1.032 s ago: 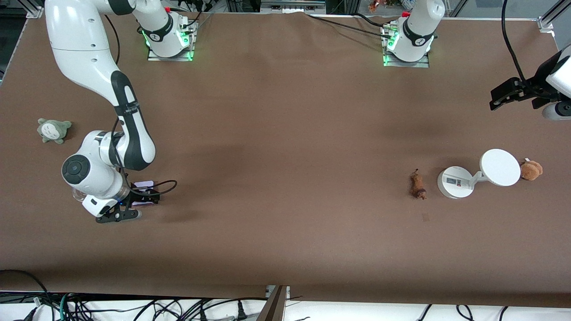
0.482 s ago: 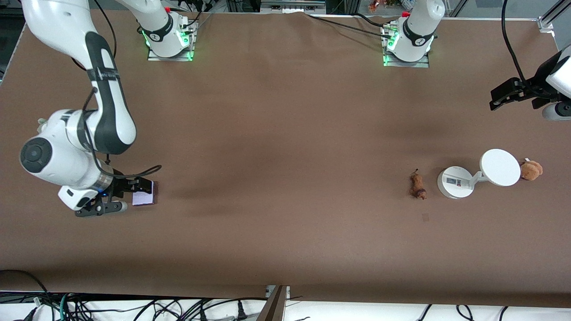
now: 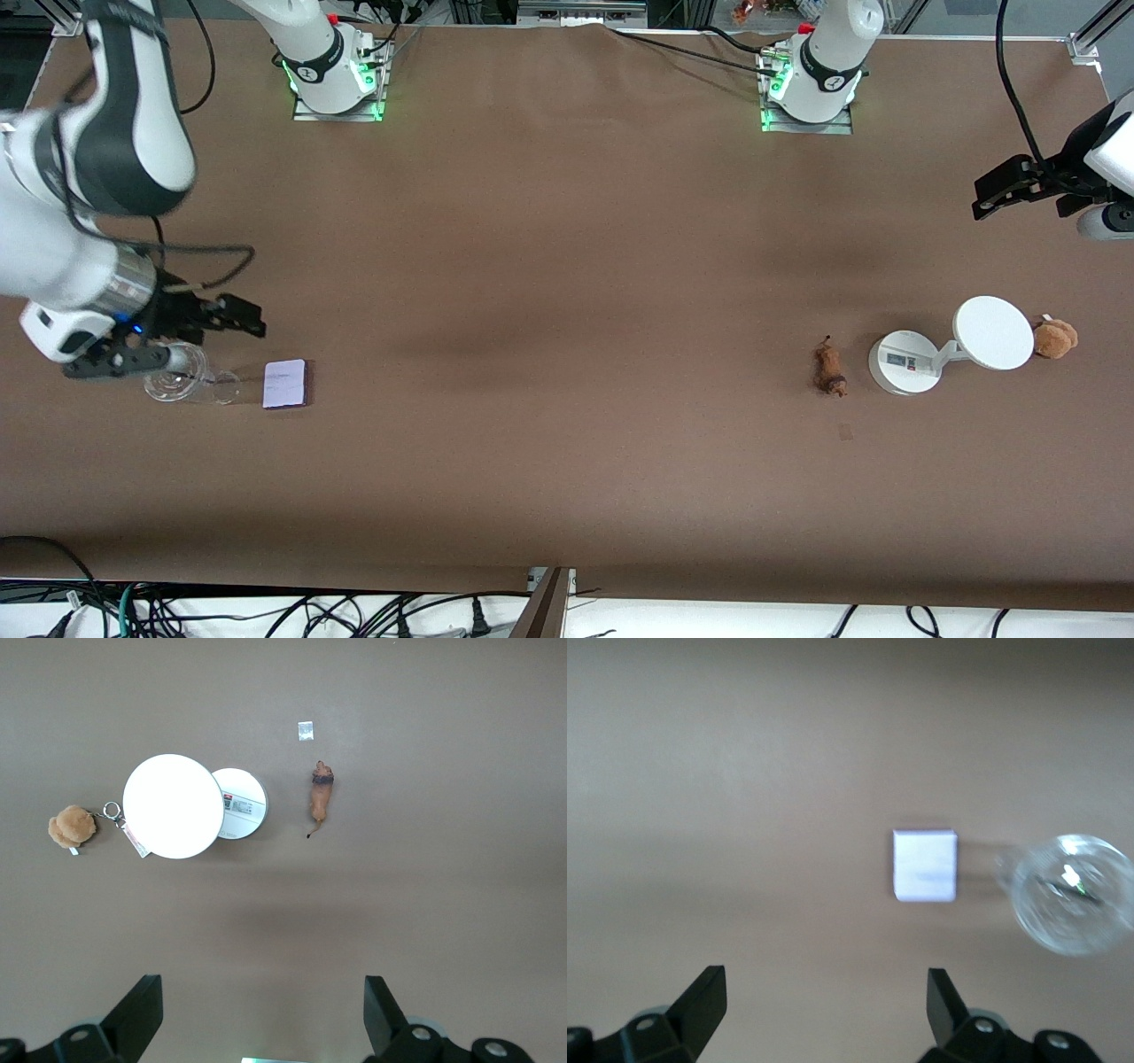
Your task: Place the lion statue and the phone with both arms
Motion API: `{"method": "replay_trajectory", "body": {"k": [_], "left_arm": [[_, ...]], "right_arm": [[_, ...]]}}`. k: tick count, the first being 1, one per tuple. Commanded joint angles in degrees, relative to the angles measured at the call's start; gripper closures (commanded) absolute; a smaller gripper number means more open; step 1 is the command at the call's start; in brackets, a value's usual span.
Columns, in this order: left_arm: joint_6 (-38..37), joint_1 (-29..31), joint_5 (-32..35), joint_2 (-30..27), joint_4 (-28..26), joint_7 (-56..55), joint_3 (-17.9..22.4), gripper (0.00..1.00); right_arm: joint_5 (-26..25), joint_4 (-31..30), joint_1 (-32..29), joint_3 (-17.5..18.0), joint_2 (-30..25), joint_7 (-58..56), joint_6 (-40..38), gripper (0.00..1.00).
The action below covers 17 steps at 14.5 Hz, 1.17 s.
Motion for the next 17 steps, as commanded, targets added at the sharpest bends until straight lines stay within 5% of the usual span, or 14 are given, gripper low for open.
{"method": "replay_trajectory", "body": {"k": [1, 4, 9, 13, 17], "left_arm": [[-0.25, 0.26, -0.14, 0.81, 1.68, 0.01, 0.05, 0.00], [-0.25, 0.26, -0.14, 0.89, 1.68, 0.01, 0.05, 0.00], [-0.25, 0.26, -0.14, 0.81, 1.68, 0.01, 0.05, 0.00], [-0.25, 0.26, -0.14, 0.81, 1.68, 0.01, 0.05, 0.00], [-0.25, 0.17, -0.14, 0.81, 1.68, 0.01, 0.05, 0.00]], "right_arm": [[-5.43, 5.56, 0.19, 0.34, -2.72, 2.28, -10.37, 0.00], [-6.84, 11.20, 0.19, 0.08, -2.72, 3.42, -19.88, 0.00], [-8.25, 9.55, -1.48, 0.78, -4.99, 3.43, -21.57, 0.00], [-8.61, -3.95, -6.22, 4.99, -14.55, 3.69, -14.14, 0.00], [-8.61, -9.00, -11.39, 8.49, -17.92, 3.43, -11.56, 0.00]]}}
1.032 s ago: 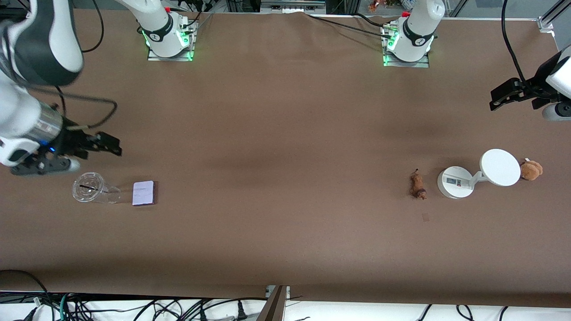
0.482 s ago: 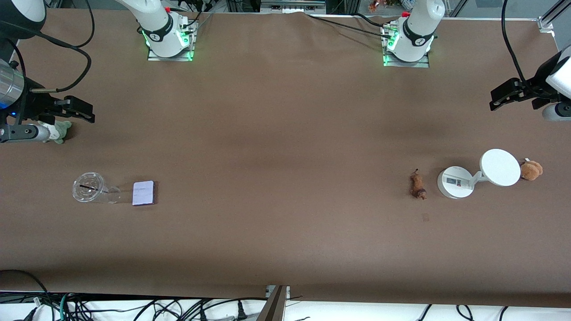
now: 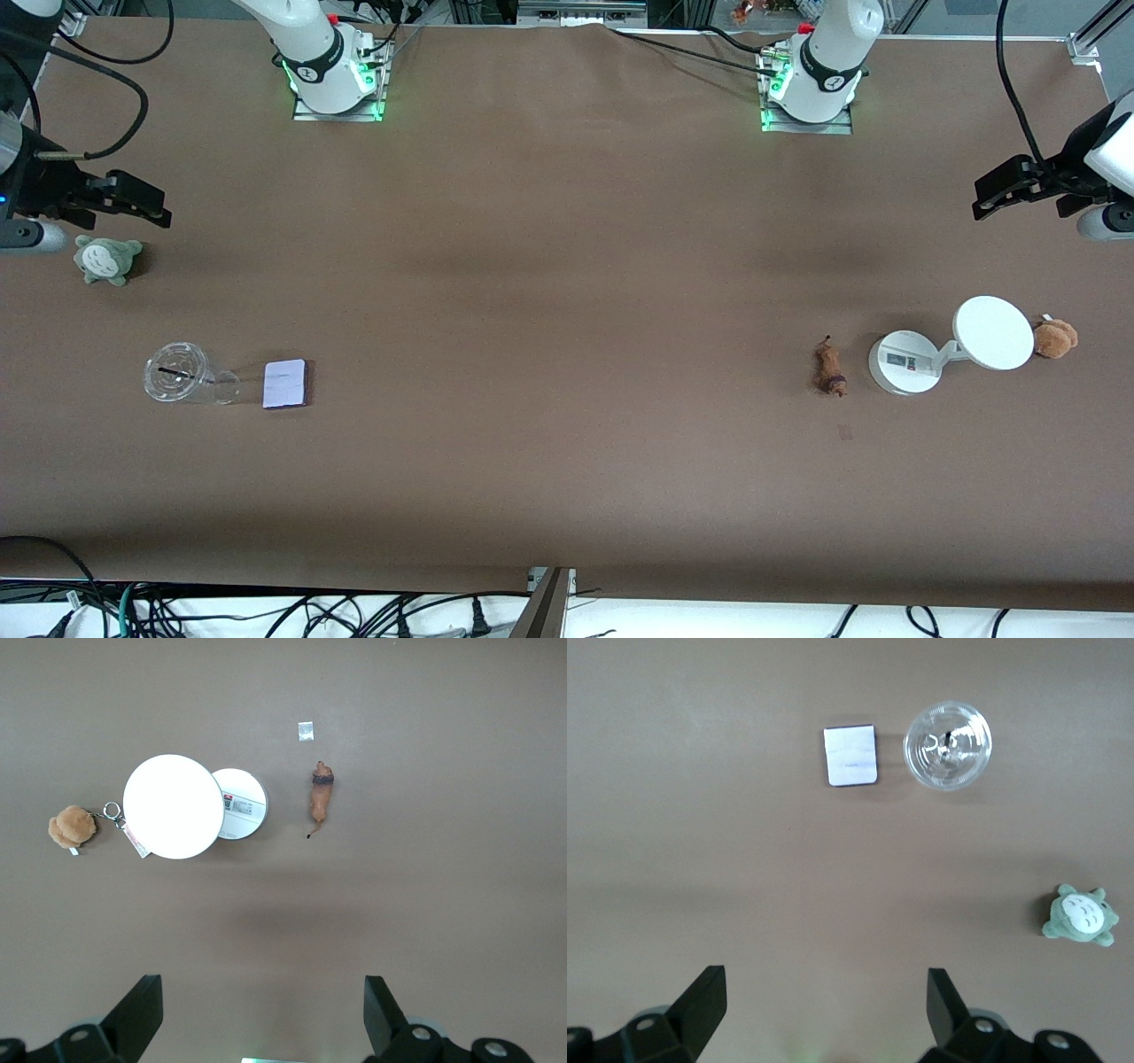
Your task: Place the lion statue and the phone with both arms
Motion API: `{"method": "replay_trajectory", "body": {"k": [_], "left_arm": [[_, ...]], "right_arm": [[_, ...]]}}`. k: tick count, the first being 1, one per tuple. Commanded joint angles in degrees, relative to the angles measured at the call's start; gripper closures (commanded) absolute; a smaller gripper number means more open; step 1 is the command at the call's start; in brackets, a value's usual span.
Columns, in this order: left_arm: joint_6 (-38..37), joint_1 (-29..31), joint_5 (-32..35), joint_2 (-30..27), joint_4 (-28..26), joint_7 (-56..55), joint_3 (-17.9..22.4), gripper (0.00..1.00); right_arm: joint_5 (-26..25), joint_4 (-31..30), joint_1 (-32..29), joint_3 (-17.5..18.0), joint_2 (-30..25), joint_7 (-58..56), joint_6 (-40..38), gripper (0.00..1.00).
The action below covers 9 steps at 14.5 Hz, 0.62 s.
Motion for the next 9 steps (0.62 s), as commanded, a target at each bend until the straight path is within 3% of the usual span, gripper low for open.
{"method": "replay_trajectory", "body": {"k": [1, 9], "left_arm": [[-0.28, 0.25, -0.14, 0.79, 1.67, 0.01, 0.04, 0.00], [-0.28, 0.25, -0.14, 0.79, 1.67, 0.01, 0.04, 0.00]], "right_arm": [[-1.07, -4.65, -6.63, 6.37, -3.97, 0.42, 2.42, 0.00], [-1.42, -3.68, -7.80, 6.83, -4.23, 0.67, -0.57, 0.00]]}}
